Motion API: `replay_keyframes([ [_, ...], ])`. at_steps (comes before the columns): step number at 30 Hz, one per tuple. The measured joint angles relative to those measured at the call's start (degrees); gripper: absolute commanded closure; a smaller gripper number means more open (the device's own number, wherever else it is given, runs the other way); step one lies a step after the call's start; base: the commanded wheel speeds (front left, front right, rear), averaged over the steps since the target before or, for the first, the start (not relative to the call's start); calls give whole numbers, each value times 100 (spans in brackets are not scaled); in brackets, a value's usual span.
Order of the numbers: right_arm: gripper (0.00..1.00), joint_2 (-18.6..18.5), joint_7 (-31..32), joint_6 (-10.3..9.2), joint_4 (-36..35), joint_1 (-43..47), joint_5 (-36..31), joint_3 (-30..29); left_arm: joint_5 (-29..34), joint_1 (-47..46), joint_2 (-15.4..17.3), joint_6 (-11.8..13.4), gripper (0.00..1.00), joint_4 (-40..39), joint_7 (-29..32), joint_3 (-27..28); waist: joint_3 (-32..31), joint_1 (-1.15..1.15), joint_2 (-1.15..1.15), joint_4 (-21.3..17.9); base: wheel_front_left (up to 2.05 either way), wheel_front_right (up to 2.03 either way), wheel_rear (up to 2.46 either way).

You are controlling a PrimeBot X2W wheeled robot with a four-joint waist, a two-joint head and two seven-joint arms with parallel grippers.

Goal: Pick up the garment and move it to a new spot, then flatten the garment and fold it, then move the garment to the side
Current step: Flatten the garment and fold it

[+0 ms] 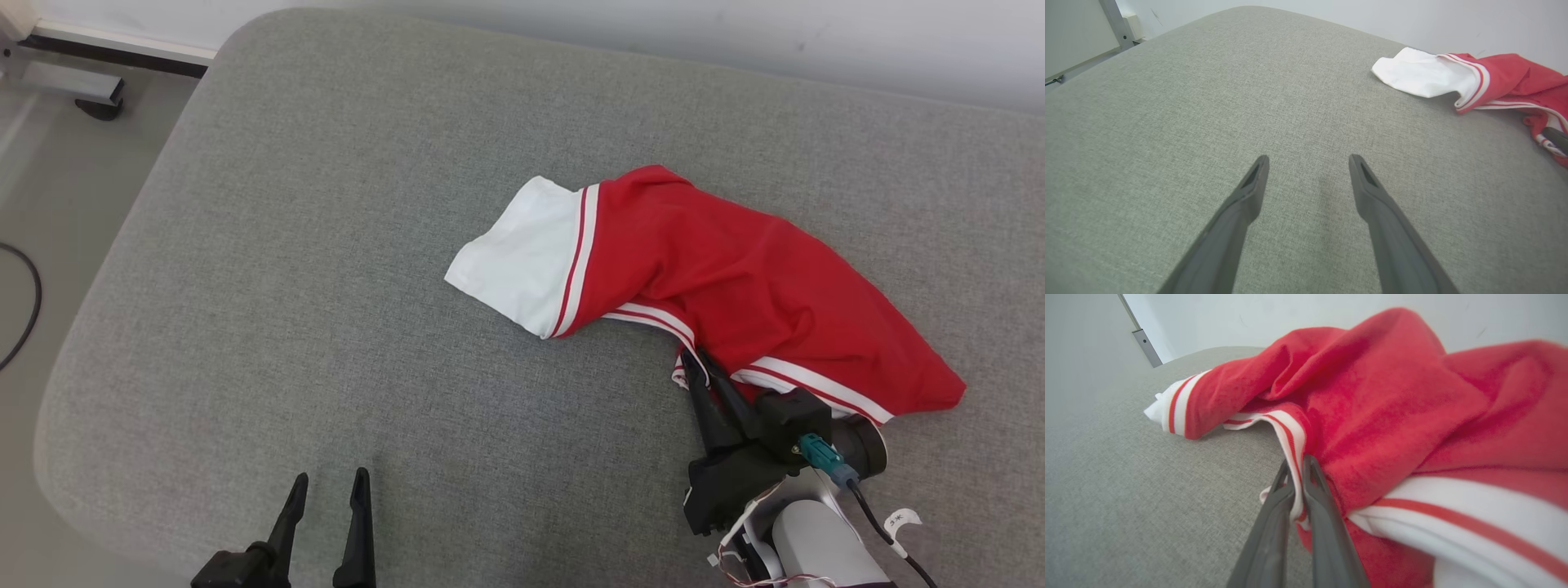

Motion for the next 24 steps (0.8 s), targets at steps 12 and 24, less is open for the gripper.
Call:
replay_keyframes([
  [12, 100, -44, 4, 0, -586, -293, 252, 74, 162, 66, 0, -55, 0, 140, 0, 143, -240, 0, 0, -169, 0, 0, 0],
  [24, 100, -1293, 2, 0, -3, -2236, -73, -166, 326, 5, 0, -157, 0, 200, 0, 223, -389, 0, 0, -555, 0, 0, 0],
])
